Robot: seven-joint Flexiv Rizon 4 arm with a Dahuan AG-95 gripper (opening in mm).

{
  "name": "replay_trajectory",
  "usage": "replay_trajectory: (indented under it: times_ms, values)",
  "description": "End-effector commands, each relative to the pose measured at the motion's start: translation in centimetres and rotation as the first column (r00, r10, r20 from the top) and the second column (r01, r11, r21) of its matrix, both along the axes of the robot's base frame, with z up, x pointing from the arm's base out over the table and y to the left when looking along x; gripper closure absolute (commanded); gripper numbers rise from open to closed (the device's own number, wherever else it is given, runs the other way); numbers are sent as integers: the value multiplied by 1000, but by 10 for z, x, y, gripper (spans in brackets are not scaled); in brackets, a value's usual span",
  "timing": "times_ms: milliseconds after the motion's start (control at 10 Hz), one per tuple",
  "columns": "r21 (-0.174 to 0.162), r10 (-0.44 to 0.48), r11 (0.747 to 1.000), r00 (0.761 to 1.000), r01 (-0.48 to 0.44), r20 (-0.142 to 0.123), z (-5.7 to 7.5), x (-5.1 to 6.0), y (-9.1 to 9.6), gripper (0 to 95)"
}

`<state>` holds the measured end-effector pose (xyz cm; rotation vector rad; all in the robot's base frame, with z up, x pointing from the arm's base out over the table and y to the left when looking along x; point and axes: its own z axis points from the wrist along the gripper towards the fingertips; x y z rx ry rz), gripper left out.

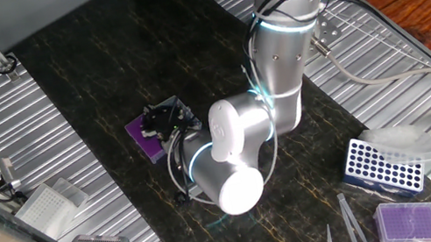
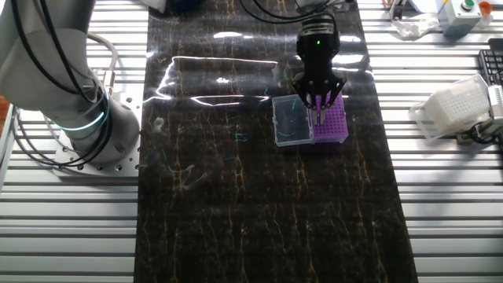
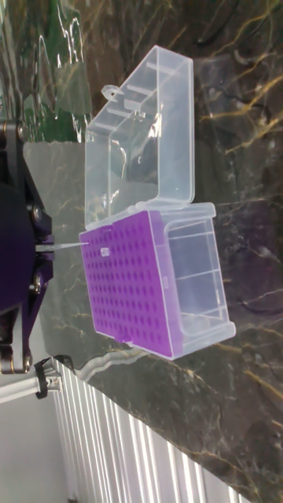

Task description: Insert a small pipette tip into the holder for small pipette tips

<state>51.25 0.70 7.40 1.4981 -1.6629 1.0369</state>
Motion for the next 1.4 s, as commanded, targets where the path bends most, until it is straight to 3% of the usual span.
replay_trajectory:
  times_ms: [100, 700, 1400]
  values:
    - [-1, 4, 1000, 1000, -4, -6, 0, -1, 0, 950]
    - [-36, 21, 999, 998, -23, -54, 5, -2, 2, 950]
    - [-87, 29, 996, 997, -36, -78, 3, 0, 4, 950]
